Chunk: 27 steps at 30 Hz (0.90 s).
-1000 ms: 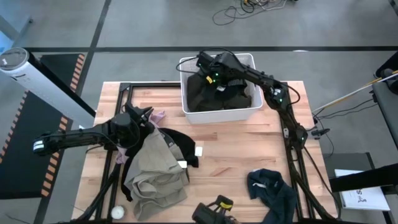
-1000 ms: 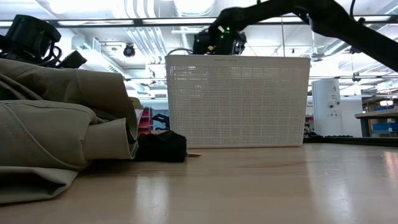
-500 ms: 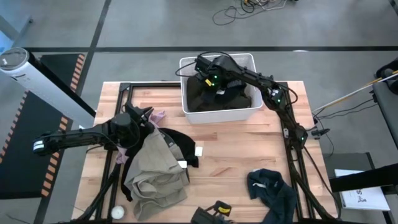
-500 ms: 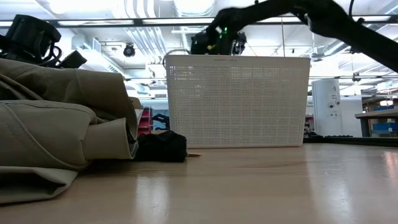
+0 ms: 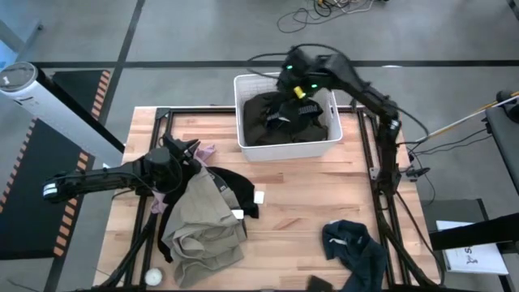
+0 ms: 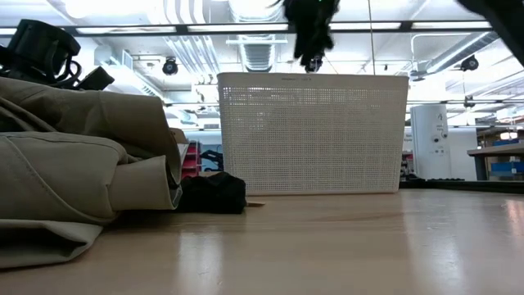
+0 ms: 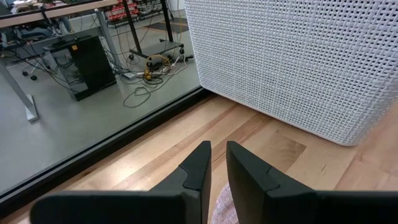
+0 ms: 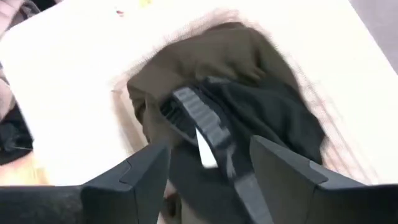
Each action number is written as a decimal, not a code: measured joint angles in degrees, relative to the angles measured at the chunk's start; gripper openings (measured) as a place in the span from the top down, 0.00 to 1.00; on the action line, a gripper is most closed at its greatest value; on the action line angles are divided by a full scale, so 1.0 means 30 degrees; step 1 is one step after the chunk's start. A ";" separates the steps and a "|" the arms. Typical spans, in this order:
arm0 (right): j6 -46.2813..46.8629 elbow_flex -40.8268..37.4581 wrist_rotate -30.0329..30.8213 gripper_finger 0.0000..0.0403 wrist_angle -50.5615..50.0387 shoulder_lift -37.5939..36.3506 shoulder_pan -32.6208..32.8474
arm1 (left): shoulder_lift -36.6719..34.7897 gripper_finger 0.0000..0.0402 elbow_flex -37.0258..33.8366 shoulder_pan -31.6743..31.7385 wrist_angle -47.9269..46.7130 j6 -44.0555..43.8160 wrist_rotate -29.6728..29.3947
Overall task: Sort clothes
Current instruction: Put the blue shorts into the white laundry bin
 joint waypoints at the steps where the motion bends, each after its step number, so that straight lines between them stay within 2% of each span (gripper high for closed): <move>1: 0.0299 0.0000 0.0253 0.49 -0.0313 -0.0475 0.0087 | 0.0000 0.91 0.0000 -0.0001 0.0000 0.0001 0.0006; 5: 0.1318 -0.0005 0.0892 0.58 -0.2724 -0.2222 0.0685 | 0.0000 0.91 0.0000 0.0000 -0.0011 0.0002 0.0003; 7: 0.1994 -0.0245 0.1180 0.65 -0.2528 -0.3097 0.1303 | 0.0000 0.91 -0.0002 0.0000 0.0000 0.0000 0.0007; 11: 0.2770 -0.0846 0.0166 0.79 -0.2567 -0.4825 0.2942 | 0.0000 0.91 -0.0003 -0.0006 -0.0007 0.0003 0.0003; 16: 0.4193 -0.3193 0.0135 0.93 -0.2633 -0.6901 0.5318 | 0.0022 0.91 0.0000 -0.0001 -0.0007 0.0003 0.0000; 21: 0.6745 -0.7057 0.0127 0.96 -0.2630 -0.8855 0.7525 | 0.0036 0.91 0.0000 -0.0002 -0.0007 0.0006 0.0000; 27: 0.9896 -1.1944 -0.0054 0.91 -0.2663 -1.0264 1.0339 | 0.0036 0.91 0.0000 -0.0007 -0.0014 0.0007 0.0007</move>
